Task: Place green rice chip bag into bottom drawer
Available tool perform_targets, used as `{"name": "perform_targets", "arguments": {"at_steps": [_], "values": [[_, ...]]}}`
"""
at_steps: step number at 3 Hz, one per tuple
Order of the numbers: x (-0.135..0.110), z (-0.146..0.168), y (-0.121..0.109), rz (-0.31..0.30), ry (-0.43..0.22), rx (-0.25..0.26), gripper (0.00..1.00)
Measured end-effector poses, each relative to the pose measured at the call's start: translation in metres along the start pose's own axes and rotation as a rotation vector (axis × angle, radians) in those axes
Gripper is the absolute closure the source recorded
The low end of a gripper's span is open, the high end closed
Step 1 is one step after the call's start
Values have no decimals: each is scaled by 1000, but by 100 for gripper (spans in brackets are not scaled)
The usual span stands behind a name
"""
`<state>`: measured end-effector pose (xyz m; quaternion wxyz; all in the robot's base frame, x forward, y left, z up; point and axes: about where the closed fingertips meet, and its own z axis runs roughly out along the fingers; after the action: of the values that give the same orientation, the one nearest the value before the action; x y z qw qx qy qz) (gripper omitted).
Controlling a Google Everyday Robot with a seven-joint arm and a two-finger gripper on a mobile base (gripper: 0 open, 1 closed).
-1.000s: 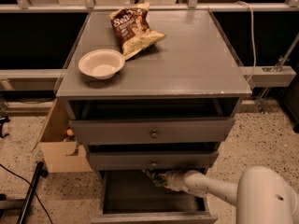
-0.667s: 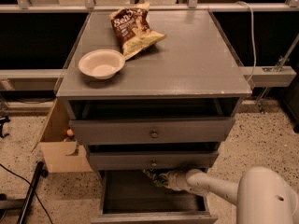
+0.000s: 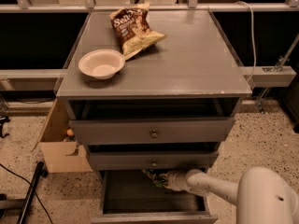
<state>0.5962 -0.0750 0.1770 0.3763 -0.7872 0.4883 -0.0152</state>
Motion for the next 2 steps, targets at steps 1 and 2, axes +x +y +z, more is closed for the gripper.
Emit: {"name": "perform_targets", "arguments": {"at_steps": [1,2], "values": [[0,0,0,0,0,0,35],[0,0,0,0,0,0,11]]}}
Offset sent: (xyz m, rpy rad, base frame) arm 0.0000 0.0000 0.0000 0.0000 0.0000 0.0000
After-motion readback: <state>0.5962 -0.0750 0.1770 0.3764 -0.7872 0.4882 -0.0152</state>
